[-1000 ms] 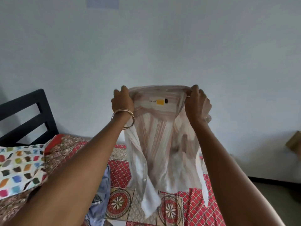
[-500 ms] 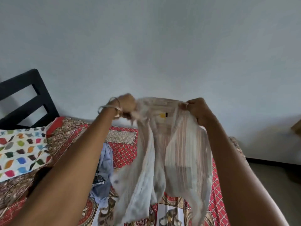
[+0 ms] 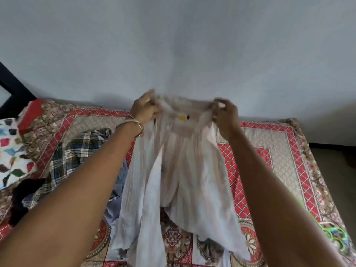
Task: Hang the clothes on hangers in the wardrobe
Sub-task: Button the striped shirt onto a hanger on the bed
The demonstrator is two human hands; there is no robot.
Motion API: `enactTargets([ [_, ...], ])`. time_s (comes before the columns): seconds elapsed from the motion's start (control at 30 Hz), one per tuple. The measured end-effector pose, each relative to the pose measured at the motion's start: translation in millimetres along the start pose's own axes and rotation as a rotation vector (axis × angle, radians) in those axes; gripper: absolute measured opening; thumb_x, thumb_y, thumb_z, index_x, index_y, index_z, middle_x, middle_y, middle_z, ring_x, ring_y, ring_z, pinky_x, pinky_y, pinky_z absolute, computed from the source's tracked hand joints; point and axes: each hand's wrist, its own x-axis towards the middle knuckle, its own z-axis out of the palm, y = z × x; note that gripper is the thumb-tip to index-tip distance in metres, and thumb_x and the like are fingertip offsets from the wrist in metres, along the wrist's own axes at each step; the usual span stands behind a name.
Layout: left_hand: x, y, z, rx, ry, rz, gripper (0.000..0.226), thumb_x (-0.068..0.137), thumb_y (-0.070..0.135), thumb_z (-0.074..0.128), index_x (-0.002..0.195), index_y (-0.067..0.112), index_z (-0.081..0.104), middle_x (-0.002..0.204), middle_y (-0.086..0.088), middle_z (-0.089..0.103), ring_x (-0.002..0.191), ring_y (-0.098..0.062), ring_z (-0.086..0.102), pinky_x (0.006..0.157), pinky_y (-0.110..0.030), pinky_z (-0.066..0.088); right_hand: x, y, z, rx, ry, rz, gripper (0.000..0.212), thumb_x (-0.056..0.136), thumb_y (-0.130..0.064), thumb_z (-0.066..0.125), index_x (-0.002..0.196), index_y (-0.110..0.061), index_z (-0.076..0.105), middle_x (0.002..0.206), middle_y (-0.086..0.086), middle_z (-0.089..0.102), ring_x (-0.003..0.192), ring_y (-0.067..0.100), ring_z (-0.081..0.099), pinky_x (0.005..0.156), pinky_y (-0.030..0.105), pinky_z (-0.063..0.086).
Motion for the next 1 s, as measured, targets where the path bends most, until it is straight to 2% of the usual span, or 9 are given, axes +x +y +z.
enactTargets([
  [0.1,32,-43,8,-0.078,-0.182,-0.044,0.1,0.088,-0.005,0.059,0.147,0.048,-0.001,0.144,0.0,0.042,0.105,-0.008,0.06,0.081,-0.031,0.053,34,51,13,0.188,-0.004,-0.009,0.052,0.083,0.006,0.046,0.124,-0.024,0.049,0.114,0.006,0.055,0.091,0.014,0.055,0.077,0.024,0.049],
  [0.17,35,-91,8,0.163,-0.165,-0.092,0.088,0.085,0.0,0.066,0.148,0.038,0.019,0.143,-0.001,0.045,0.116,-0.016,0.057,0.078,-0.031,0.054,32,99,20,0.099,-0.049,0.057,0.046,0.087,0.008,0.043,0.129,-0.011,0.048,0.104,0.0,0.055,0.081,0.004,0.053,0.066,0.014,0.045],
  [0.27,16,-180,-2,0.432,-0.088,-0.321,0.044,0.087,0.009,0.064,0.13,0.014,0.056,0.101,-0.001,0.067,0.082,-0.012,0.065,0.06,-0.024,0.052,-1,190,19,-0.144,-0.055,0.253,0.039,0.09,0.007,0.046,0.126,-0.006,0.055,0.091,0.002,0.058,0.072,0.007,0.055,0.059,0.019,0.044],
  [0.37,-17,-275,-8,0.562,-0.102,-0.469,0.015,0.088,0.007,0.062,0.1,0.015,0.066,0.092,-0.007,0.068,0.063,-0.012,0.061,0.047,-0.015,0.047,-45,298,2,-0.419,0.032,0.425,0.037,0.088,-0.003,0.061,0.123,-0.01,0.058,0.104,0.011,0.065,0.094,0.024,0.062,0.078,0.038,0.053],
  [0.47,-57,-331,-9,0.621,-0.16,-0.509,0.011,0.087,0.008,0.066,0.082,0.019,0.064,0.078,-0.006,0.068,0.056,-0.014,0.061,0.06,-0.024,0.054,-83,359,-26,-0.66,0.162,0.535,0.05,0.084,-0.008,0.069,0.13,-0.004,0.05,0.124,0.02,0.056,0.116,0.035,0.052,0.103,0.048,0.04],
  [0.57,-90,-374,-1,0.687,-0.255,-0.552,0.004,0.086,0.019,0.069,0.085,0.016,0.067,0.081,-0.005,0.07,0.066,-0.018,0.065,0.071,-0.036,0.059,-112,394,-54,-0.854,0.179,0.611,0.068,0.081,-0.012,0.074,0.138,-0.001,0.038,0.138,0.024,0.043,0.129,0.04,0.037,0.107,0.045,0.026],
  [0.67,-119,-406,20,0.918,-0.432,-0.594,0.031,0.084,0.034,0.07,0.109,0.017,0.062,0.109,-0.005,0.063,0.097,-0.024,0.062,0.086,-0.036,0.052,-128,422,-76,-0.923,0.141,0.706,0.089,0.077,-0.023,0.08,0.145,-0.009,0.026,0.148,0.019,0.035,0.138,0.042,0.025,0.109,0.059,0.023],
  [0.83,-157,-450,29,1.33,-0.307,-0.588,0.097,0.073,0.062,0.068,0.143,0.012,0.024,0.142,-0.017,0.032,0.131,-0.037,0.034,0.101,-0.045,0.039,-138,444,-99,-0.934,0.059,0.777,0.097,0.073,-0.043,0.081,0.148,-0.026,0.022,0.155,0.015,0.021,0.144,0.04,0.011,0.108,0.069,0.007],
  [1.0,-165,-460,29,1.427,-0.129,-0.635,0.096,0.071,0.071,0.062,0.136,0.011,0.026,0.138,-0.018,0.024,0.123,-0.039,0.039,0.088,-0.05,0.046,-138,454,-110,-0.816,0.062,0.688,0.078,0.086,-0.058,0.059,0.15,-0.03,0.022,0.158,0.007,0.015,0.144,0.042,0.006,0.108,0.071,0.01],
])
